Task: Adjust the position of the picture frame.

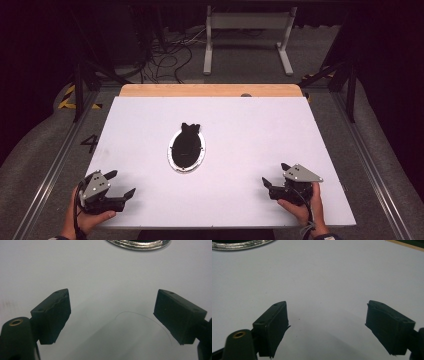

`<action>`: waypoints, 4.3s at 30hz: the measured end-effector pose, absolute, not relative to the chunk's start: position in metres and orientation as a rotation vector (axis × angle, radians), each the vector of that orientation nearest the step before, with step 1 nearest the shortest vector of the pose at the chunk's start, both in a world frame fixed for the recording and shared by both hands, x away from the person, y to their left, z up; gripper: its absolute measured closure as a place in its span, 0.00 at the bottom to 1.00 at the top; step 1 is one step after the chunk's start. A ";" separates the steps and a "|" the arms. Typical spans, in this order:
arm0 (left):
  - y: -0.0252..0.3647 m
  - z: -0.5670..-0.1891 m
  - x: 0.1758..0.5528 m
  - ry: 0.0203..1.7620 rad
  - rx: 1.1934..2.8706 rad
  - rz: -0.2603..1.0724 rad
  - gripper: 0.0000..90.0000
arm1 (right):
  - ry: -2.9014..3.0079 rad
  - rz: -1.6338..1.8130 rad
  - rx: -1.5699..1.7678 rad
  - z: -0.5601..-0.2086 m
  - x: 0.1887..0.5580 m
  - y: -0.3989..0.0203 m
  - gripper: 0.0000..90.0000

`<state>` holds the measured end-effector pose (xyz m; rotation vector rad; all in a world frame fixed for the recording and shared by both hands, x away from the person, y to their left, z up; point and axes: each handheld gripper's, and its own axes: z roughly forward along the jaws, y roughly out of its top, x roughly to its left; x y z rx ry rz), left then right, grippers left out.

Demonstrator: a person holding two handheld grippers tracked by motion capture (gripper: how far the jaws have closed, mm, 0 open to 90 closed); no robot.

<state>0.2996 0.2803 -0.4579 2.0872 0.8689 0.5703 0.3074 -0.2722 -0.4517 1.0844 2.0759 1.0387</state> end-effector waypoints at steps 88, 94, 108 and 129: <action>0.131 -0.462 0.453 0.768 2.222 0.207 0.95 | 2.289 1.082 1.222 -0.444 0.472 -0.150 0.99; 0.120 -0.464 0.446 0.763 2.203 0.231 0.98 | 2.303 1.032 1.247 -0.447 0.474 -0.158 0.96; 0.127 -0.464 0.463 0.810 2.190 0.262 0.98 | 2.309 1.061 1.211 -0.457 0.489 -0.152 0.99; 0.141 -0.466 0.476 0.818 2.159 0.133 1.00 | 2.388 1.087 1.079 -0.459 0.476 -0.143 1.00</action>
